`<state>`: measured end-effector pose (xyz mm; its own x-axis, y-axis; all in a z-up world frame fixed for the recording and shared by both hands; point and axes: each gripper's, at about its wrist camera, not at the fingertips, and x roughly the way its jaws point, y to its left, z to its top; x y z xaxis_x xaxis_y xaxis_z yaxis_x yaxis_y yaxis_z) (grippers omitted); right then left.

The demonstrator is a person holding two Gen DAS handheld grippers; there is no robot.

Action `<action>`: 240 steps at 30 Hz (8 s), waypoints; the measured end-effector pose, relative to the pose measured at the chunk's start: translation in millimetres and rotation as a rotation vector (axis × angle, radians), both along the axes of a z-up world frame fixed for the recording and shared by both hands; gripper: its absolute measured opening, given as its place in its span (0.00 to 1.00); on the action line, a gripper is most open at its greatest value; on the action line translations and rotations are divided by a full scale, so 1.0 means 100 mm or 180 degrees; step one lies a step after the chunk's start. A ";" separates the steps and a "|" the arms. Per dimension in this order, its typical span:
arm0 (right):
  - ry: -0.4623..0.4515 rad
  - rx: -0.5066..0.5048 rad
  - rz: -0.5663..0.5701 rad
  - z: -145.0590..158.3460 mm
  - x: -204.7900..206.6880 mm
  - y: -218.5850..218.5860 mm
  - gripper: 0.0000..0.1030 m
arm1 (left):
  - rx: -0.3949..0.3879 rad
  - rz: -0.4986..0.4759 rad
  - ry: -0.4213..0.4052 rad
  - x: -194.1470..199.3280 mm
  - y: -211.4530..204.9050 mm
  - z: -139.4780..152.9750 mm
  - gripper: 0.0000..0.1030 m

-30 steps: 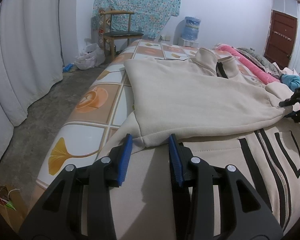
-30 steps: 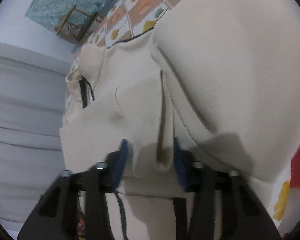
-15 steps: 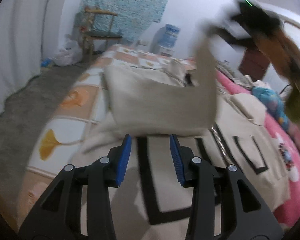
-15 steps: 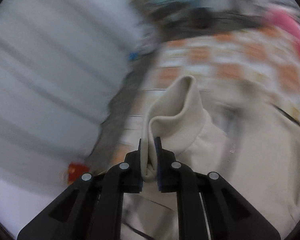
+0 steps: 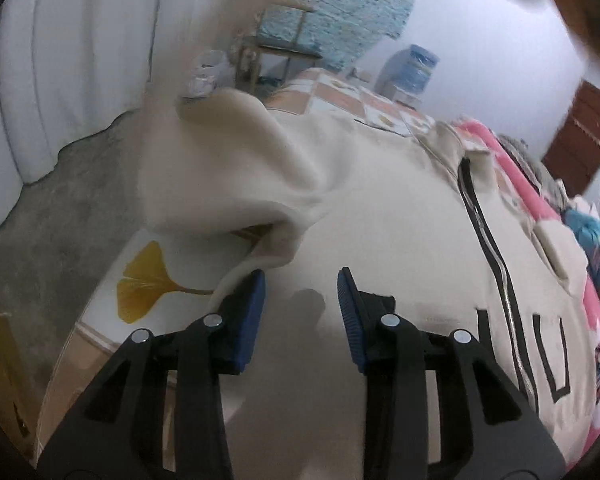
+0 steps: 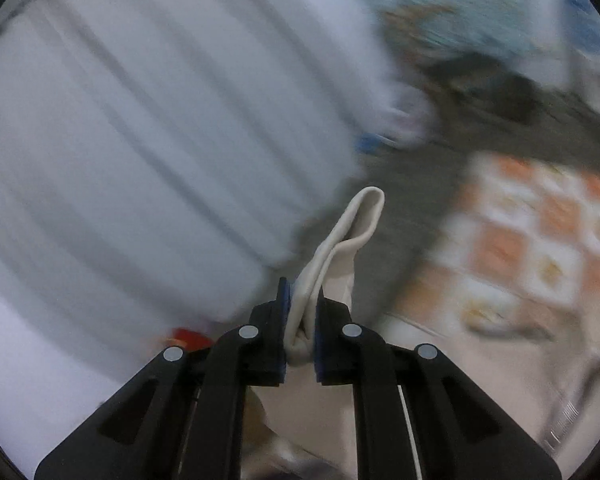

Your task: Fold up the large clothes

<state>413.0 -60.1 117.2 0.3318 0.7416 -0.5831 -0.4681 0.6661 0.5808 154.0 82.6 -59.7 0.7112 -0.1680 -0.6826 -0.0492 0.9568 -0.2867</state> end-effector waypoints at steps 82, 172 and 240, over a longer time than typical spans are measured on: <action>0.0414 -0.1676 -0.1313 -1.65 -1.34 -2.97 0.30 | -0.0514 -0.0267 0.0816 2.03 0.29 0.18 0.32; -0.0266 -0.2330 -0.1279 -1.70 -1.83 -2.23 0.76 | 0.1073 -0.1002 0.0248 0.28 -0.94 0.01 0.80; -0.0294 -0.1837 -0.1671 -1.67 -1.82 -2.66 0.73 | 0.0941 -0.0830 0.0465 0.92 -2.17 -0.02 0.92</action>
<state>231.3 -326.5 -49.6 0.6210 0.0627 -0.7813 -0.0382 0.9980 0.0497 245.5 -134.3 -61.5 0.5630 -0.1112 -0.8189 0.1858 0.9826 -0.0057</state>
